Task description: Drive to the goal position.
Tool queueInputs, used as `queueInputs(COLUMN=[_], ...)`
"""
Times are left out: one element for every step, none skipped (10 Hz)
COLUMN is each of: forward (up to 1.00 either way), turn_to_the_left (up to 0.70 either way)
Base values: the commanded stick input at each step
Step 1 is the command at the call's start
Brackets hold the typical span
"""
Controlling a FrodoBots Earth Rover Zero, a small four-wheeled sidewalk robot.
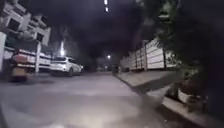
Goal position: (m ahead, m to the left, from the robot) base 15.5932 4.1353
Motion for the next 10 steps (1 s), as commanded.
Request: queueInputs(forward=[0.5,0.5,0.5,0.5,0.5,0.5,0.5,0.5,0.5,0.5], turn_to_the_left=[0.0,0.0,0.0,0.0,0.0,0.0,0.0,0.0,0.0,0.0])
